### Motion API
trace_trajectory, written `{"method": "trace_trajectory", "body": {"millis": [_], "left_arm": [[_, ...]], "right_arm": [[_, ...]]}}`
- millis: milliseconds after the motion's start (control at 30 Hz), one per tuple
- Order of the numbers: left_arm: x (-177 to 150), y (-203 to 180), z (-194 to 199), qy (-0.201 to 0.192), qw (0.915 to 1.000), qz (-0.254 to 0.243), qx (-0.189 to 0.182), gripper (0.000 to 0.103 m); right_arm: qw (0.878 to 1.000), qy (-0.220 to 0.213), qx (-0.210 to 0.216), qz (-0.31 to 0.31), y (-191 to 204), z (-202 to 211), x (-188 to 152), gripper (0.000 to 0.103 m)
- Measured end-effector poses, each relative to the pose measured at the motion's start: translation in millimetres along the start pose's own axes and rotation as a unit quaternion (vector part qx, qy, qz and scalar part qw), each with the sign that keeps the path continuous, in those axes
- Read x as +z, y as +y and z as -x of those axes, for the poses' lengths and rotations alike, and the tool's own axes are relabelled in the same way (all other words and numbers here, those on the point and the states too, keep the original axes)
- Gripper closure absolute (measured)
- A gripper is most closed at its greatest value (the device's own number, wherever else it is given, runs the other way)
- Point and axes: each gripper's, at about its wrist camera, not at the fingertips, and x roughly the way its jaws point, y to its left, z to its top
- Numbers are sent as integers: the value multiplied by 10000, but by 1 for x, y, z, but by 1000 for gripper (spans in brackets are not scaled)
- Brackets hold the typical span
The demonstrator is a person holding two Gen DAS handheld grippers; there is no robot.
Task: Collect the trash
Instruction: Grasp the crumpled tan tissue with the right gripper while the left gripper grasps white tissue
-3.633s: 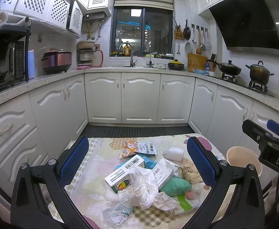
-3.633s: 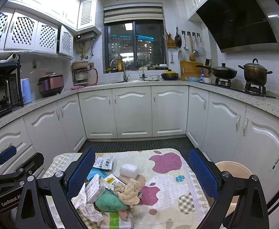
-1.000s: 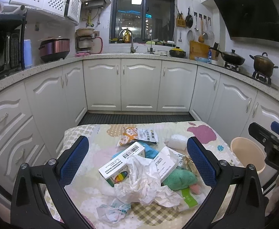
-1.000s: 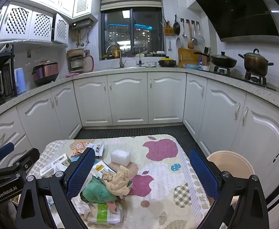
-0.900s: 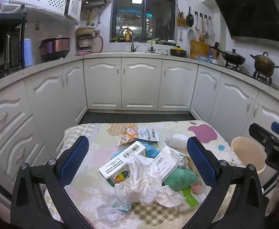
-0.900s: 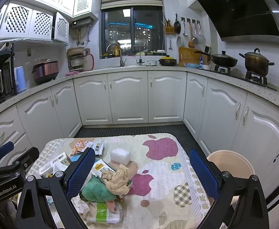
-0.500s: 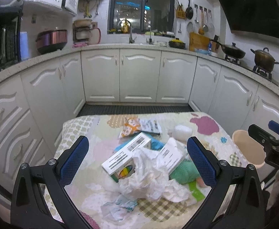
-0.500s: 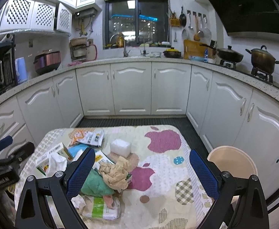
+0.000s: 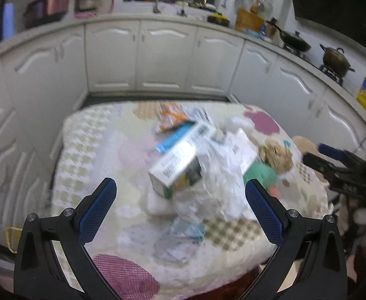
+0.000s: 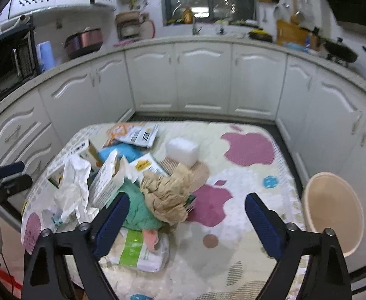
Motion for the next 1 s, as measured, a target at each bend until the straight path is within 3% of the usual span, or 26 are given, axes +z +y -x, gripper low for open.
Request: {"method": "trace_trajectory", "body": {"millis": [133,367,400,433,467,500,567,633,667,700,1000], "left_arm": [[-5,-12,-14,178,9996,-66,-189,1],[0,-37,-38,193,9991,-377,-22,8],[1,-39,-41,176,9989,-422,30,11],[2,-40,-44,202,9988,-439,30,15],[3,-40,-47,267,9986,-448,-10,26],[3,-39,-50,329,9985,-442,-51,35],[2,-39,-56,455,9980,-437,-83,42],[0,-41,-58,494,9976,-487,-59,58],[0,-40,-58,516,9975,-482,-49,73],[0,-38,-58,538,9976,-438,-80,81],[15,-41,-24,296,9979,-250,-517,90]], "right_arm": [[9996,133,209,-132,-6,-18,1,15],[9984,350,425,-87,-10,-46,8,25],[9981,370,476,-104,-12,-50,8,30],[9973,414,584,-135,-13,-54,8,43],[9963,470,701,-160,-13,-57,7,57],[9949,547,820,-194,-14,-60,6,61],[9945,548,871,-216,-15,-62,4,67],[9944,459,923,-214,-15,-57,2,72],[9942,413,971,-230,-16,-54,2,79],[9939,373,1011,-238,-17,-51,3,83],[9935,-58,1113,-244,-25,-15,9,86]]}}
